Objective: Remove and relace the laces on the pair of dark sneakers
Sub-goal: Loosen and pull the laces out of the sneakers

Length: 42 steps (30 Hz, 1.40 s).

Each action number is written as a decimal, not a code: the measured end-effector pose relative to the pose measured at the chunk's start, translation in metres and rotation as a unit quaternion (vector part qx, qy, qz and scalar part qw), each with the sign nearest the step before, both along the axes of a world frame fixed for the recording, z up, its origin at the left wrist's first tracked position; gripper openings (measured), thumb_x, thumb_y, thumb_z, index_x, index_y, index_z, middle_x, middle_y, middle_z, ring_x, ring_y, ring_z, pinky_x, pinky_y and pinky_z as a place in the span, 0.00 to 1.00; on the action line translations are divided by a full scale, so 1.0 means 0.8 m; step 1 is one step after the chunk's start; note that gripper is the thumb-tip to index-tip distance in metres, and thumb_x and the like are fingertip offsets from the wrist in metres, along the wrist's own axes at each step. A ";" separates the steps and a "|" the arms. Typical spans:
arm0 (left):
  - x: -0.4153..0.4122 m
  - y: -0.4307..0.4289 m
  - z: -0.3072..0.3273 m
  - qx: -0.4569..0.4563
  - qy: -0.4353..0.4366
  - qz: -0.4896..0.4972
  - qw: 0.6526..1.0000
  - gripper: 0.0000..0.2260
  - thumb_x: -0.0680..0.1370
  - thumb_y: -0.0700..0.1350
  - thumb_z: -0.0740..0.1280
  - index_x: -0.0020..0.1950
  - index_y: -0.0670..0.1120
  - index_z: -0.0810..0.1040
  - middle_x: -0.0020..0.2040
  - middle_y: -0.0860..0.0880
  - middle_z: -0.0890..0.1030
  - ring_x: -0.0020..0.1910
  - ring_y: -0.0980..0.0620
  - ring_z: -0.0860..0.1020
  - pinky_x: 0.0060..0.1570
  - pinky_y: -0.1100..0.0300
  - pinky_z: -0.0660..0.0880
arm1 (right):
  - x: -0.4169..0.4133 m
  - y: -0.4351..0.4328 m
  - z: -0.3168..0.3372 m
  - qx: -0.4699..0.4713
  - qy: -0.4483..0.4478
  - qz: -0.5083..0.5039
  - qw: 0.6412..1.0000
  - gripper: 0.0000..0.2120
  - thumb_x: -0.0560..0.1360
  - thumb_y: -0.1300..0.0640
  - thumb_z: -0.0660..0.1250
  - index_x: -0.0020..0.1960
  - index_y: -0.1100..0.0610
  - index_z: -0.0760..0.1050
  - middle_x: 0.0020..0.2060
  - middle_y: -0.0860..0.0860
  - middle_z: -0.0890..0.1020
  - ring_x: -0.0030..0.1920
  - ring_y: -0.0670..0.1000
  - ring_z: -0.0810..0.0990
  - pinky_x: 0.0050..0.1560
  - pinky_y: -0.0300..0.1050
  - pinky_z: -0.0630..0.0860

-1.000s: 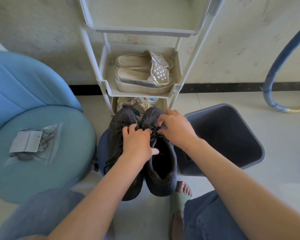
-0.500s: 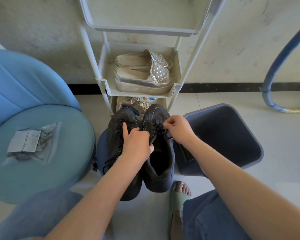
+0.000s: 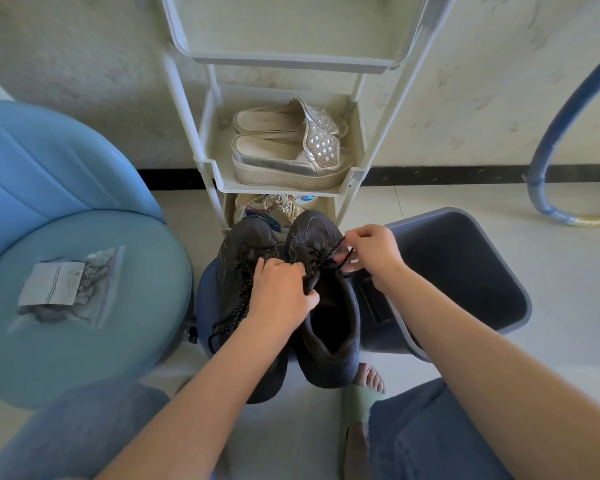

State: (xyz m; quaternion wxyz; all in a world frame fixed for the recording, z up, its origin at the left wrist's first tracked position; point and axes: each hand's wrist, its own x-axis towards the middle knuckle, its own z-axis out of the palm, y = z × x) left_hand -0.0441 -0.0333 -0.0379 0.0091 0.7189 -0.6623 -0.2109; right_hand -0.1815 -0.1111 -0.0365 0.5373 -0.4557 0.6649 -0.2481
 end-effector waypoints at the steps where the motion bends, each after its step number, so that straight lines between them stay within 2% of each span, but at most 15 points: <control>1: -0.002 0.003 0.000 -0.005 -0.009 0.002 1.000 0.18 0.76 0.54 0.64 0.61 0.46 0.75 0.57 0.47 0.77 0.67 0.46 0.66 0.72 0.51 0.55 | -0.003 -0.002 0.000 -0.005 0.028 0.053 0.998 0.07 0.80 0.59 0.62 0.55 0.62 0.73 0.46 0.56 0.80 0.40 0.51 0.81 0.37 0.43 0.81; 6: -0.011 0.011 0.007 -0.131 -0.080 0.036 0.987 0.26 0.70 0.59 0.71 0.60 0.47 0.68 0.60 0.47 0.68 0.60 0.47 0.67 0.60 0.56 0.67 | -0.002 -0.001 0.001 -0.117 0.125 0.286 0.943 0.11 0.77 0.56 0.67 0.59 0.52 0.78 0.52 0.48 0.75 0.53 0.46 0.74 0.58 0.41 0.68; 9: -0.014 0.011 0.007 -0.074 -0.025 0.057 0.995 0.19 0.74 0.57 0.67 0.57 0.46 0.70 0.56 0.48 0.75 0.55 0.48 0.74 0.51 0.57 0.71 | 0.004 0.005 -0.005 -0.115 0.198 0.369 0.901 0.08 0.76 0.55 0.68 0.54 0.50 0.80 0.57 0.51 0.71 0.61 0.50 0.65 0.65 0.47 0.60; 16: -0.023 0.016 0.015 -0.008 -0.058 0.036 0.998 0.13 0.80 0.53 0.60 0.48 0.43 0.73 0.44 0.47 0.79 0.47 0.46 0.80 0.38 0.60 0.68 | 0.015 0.002 -0.002 -0.100 0.193 0.311 0.925 0.03 0.76 0.58 0.69 0.46 0.56 0.80 0.40 0.45 0.78 0.46 0.48 0.79 0.57 0.49 0.76; 19: -0.023 0.016 0.016 0.016 -0.041 0.039 0.998 0.14 0.81 0.49 0.59 0.37 0.44 0.68 0.33 0.49 0.72 0.40 0.48 0.79 0.35 0.62 0.68 | 0.008 -0.003 -0.005 -0.077 0.158 0.146 0.974 0.04 0.78 0.56 0.65 0.49 0.56 0.78 0.38 0.50 0.81 0.39 0.48 0.81 0.51 0.51 0.79; 21: -0.021 0.015 0.013 0.017 -0.027 0.046 0.998 0.13 0.80 0.49 0.60 0.39 0.43 0.70 0.35 0.48 0.74 0.37 0.49 0.77 0.34 0.62 0.68 | -0.002 -0.011 -0.002 -0.074 0.130 0.038 0.988 0.04 0.79 0.57 0.64 0.50 0.55 0.77 0.44 0.51 0.82 0.42 0.49 0.81 0.53 0.54 0.79; 24: -0.019 0.016 0.012 0.012 -0.002 0.065 0.998 0.14 0.80 0.50 0.60 0.57 0.41 0.73 0.47 0.45 0.79 0.46 0.46 0.79 0.40 0.60 0.71 | -0.011 -0.013 0.006 -0.142 0.151 0.158 0.965 0.10 0.79 0.57 0.63 0.59 0.50 0.77 0.53 0.42 0.76 0.57 0.48 0.67 0.63 0.46 0.63; 26: -0.018 0.016 0.008 0.008 0.005 0.076 0.997 0.25 0.80 0.51 0.60 0.74 0.43 0.60 0.53 0.44 0.79 0.52 0.45 0.79 0.47 0.57 0.73 | -0.004 -0.004 0.011 -0.160 0.201 0.333 0.907 0.11 0.78 0.52 0.64 0.60 0.46 0.77 0.57 0.41 0.71 0.59 0.46 0.59 0.59 0.43 0.53; 28: -0.016 0.016 0.006 0.007 0.023 0.074 0.997 0.21 0.79 0.51 0.61 0.69 0.43 0.66 0.50 0.45 0.79 0.50 0.45 0.80 0.47 0.57 0.74 | 0.005 0.000 0.006 -0.144 0.244 0.418 0.863 0.08 0.77 0.50 0.66 0.55 0.45 0.79 0.60 0.45 0.72 0.62 0.51 0.60 0.60 0.45 0.53; 30: -0.014 0.017 0.004 0.002 0.045 0.078 0.996 0.10 0.79 0.50 0.61 0.48 0.44 0.72 0.42 0.47 0.77 0.43 0.47 0.79 0.39 0.59 0.71 | 0.007 -0.001 0.001 -0.130 0.242 0.400 0.874 0.05 0.75 0.50 0.69 0.49 0.46 0.81 0.54 0.46 0.75 0.61 0.52 0.63 0.62 0.47 0.55; 32: -0.013 0.018 0.003 0.002 0.044 0.069 0.997 0.11 0.79 0.50 0.60 0.41 0.45 0.69 0.38 0.48 0.74 0.37 0.49 0.75 0.36 0.60 0.67 | 0.006 -0.003 0.001 -0.122 0.238 0.389 0.882 0.03 0.73 0.50 0.71 0.45 0.48 0.81 0.45 0.42 0.76 0.56 0.48 0.67 0.65 0.47 0.56; 34: -0.013 0.019 0.001 -0.008 0.039 0.058 0.998 0.11 0.80 0.49 0.59 0.41 0.45 0.68 0.37 0.48 0.74 0.35 0.50 0.72 0.35 0.61 0.66 | 0.007 -0.005 0.005 -0.148 0.295 0.355 0.875 0.06 0.74 0.47 0.69 0.45 0.48 0.80 0.42 0.42 0.77 0.52 0.47 0.67 0.62 0.46 0.54; 38: -0.012 0.018 -0.003 -0.001 0.026 0.047 0.999 0.11 0.81 0.49 0.58 0.42 0.44 0.67 0.37 0.48 0.72 0.35 0.50 0.71 0.35 0.61 0.66 | -0.010 -0.021 0.008 -0.193 0.267 0.067 0.942 0.06 0.78 0.50 0.65 0.47 0.51 0.78 0.49 0.46 0.80 0.56 0.50 0.68 0.54 0.44 0.54; 40: -0.011 0.017 -0.004 0.000 0.034 0.052 0.998 0.10 0.80 0.49 0.58 0.43 0.43 0.68 0.39 0.48 0.74 0.36 0.50 0.72 0.36 0.61 0.67 | -0.017 -0.022 0.010 -0.172 0.234 0.099 0.952 0.06 0.77 0.51 0.66 0.51 0.51 0.78 0.54 0.47 0.78 0.63 0.54 0.67 0.58 0.47 0.58; 42: -0.011 0.014 -0.003 0.002 0.043 0.058 0.997 0.10 0.80 0.49 0.59 0.48 0.43 0.72 0.41 0.47 0.76 0.38 0.50 0.74 0.37 0.61 0.68 | -0.015 -0.015 0.011 -0.170 0.233 0.231 0.929 0.09 0.76 0.50 0.67 0.56 0.45 0.77 0.61 0.46 0.73 0.66 0.53 0.61 0.64 0.48 0.55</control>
